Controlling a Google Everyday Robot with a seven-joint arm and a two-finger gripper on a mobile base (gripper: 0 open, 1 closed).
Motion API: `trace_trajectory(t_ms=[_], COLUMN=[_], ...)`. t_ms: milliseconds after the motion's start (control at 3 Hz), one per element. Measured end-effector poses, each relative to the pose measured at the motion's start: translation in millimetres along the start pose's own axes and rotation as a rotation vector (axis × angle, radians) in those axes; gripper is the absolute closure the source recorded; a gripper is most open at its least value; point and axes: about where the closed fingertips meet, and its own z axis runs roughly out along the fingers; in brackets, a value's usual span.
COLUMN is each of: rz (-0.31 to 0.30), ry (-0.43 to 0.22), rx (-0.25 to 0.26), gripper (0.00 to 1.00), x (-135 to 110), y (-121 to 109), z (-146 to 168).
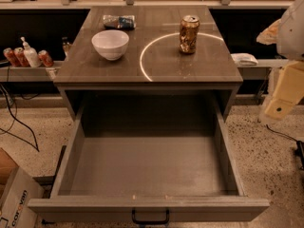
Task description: Place orange can into top drawer
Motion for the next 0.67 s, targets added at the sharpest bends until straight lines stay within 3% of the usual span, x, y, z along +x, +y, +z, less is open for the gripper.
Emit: trace_trajectory(t_ms=[333,667], rz=[-0.001,-0.007], ry=[-0.007,-0.088], rx=[0.003,0.043], gripper=[0.00,0.00], x=[-2,-31], y=[-1,-12], z=[0,4])
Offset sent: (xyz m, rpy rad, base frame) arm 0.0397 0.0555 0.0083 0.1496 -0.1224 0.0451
